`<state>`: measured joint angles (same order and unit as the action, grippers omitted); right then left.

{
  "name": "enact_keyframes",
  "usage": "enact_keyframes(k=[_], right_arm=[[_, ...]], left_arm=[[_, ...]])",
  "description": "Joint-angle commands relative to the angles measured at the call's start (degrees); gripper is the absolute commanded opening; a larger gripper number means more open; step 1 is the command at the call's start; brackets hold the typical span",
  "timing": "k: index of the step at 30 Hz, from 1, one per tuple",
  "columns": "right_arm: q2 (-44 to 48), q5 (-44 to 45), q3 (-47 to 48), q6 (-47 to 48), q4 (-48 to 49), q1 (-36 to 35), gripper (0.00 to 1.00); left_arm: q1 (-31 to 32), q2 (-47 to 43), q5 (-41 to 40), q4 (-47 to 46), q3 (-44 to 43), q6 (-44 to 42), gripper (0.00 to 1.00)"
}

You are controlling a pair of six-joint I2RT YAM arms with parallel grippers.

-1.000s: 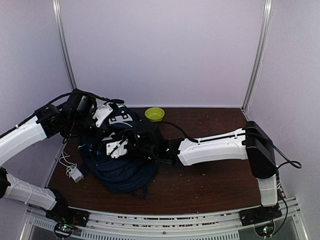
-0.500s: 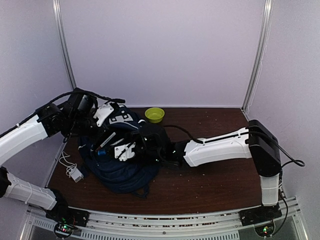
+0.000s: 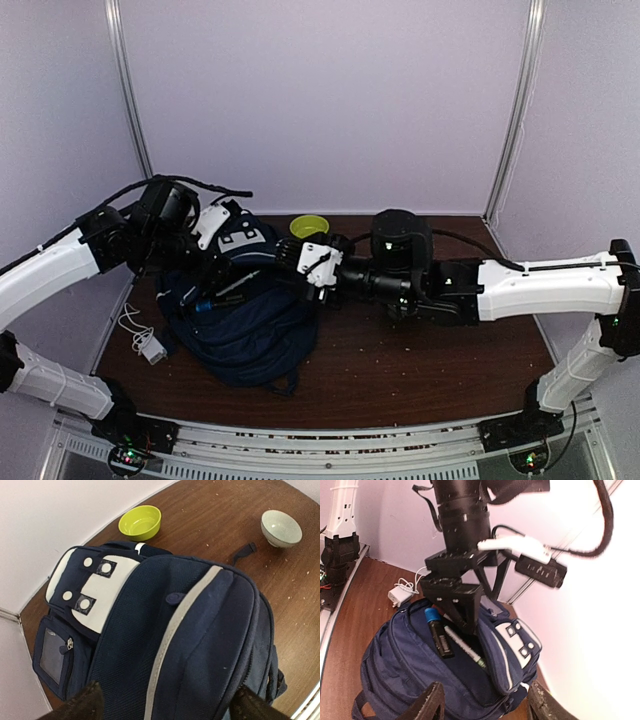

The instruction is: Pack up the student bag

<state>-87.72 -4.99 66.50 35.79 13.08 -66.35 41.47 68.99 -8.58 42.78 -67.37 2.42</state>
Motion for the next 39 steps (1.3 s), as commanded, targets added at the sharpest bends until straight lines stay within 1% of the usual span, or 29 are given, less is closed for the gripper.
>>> enact_keyframes(k=[1, 3, 4, 6, 8, 10, 11, 12, 14, 16, 17, 20, 23, 26, 28, 31, 35, 37, 39], right_arm=[[1.9, -0.3, -4.3, -7.6, -2.8, 1.3, 0.57], [2.4, -0.2, -5.5, -9.7, -1.6, 1.9, 0.57], [2.5, 0.1, -5.8, -10.6, -1.5, 2.1, 0.57], [2.8, 0.7, -6.3, -12.0, -1.4, 2.2, 0.57], [3.4, 1.3, -7.3, -12.9, -1.2, 2.4, 0.57], [4.1, 2.3, -8.7, -13.8, 0.1, 2.5, 0.57], [4.6, 2.4, -9.1, -14.3, -0.3, 2.8, 0.57], [5.0, 2.7, -9.4, -15.0, 0.0, 3.2, 0.57], [5.5, 3.7, -9.8, -18.2, -0.6, 3.8, 0.57], [6.1, 3.3, -10.0, -19.8, -2.1, 4.4, 0.57], [6.2, 3.1, -10.6, -19.9, -2.4, 4.4, 0.57], [7.2, 3.6, -13.8, -20.0, -1.8, 4.8, 0.57], [8.5, 3.3, -16.5, -20.0, -0.3, 5.2, 0.57], [9.4, 1.9, -18.1, -20.4, 2.0, 6.1, 0.57], [10.0, 0.6, -19.1, -21.6, 3.2, 6.9, 0.57], [10.8, -2.0, -20.5, -23.2, 5.0, 8.1, 0.57], [10.4, -1.8, -20.1, -23.0, 4.1, 8.1, 0.57], [10.0, -1.9, -19.8, -23.0, 3.8, 8.1, 0.57], [9.5, -2.6, -19.4, -23.0, 3.4, 8.1, 0.57]], left_arm=[[0.2, -2.9, -4.0, -2.9, -4.0, 5.8, 0.96], [-1.3, -3.7, -8.3, -0.1, -5.5, 10.2, 0.98], [-3.1, -4.5, -9.8, 1.0, -5.5, 13.0, 0.98], [-8.8, -7.2, -11.2, 1.5, -3.4, 18.8, 0.98], [-14.8, -9.6, -8.8, 0.8, -0.6, 22.8, 0.98], [-18.8, -10.2, -5.5, 0.3, -0.1, 23.7, 0.98], [-19.9, -9.5, -6.7, 1.8, -1.1, 24.4, 0.98], [-20.3, -7.9, -10.6, 5.0, -3.1, 26.9, 0.98], [-20.9, -2.9, -18.9, 14.9, -8.9, 35.5, 0.98], [-21.5, 1.6, -23.1, 24.2, -13.1, 42.0, 0.98], [-21.9, 3.0, -23.9, 27.2, -13.2, 44.9, 0.98], [-22.6, 3.4, -21.4, 28.3, -7.3, 50.5, 0.98], [-24.8, 1.8, -14.8, 27.8, -0.6, 54.3, 0.98], [-25.7, -2.2, -14.0, 27.5, 5.3, 58.1, 0.98], [-25.7, -4.1, -10.1, 25.5, 10.9, 60.2, 0.98], [-25.4, -3.3, -4.9, 21.7, 18.5, 63.2, 0.98], [-24.7, -0.1, -7.5, 20.5, 21.3, 63.8, 0.98], [-24.6, -0.3, -9.4, 19.2, 23.2, 64.2, 0.98], [-24.7, -0.7, -9.7, 15.4, 25.8, 64.0, 0.98]])
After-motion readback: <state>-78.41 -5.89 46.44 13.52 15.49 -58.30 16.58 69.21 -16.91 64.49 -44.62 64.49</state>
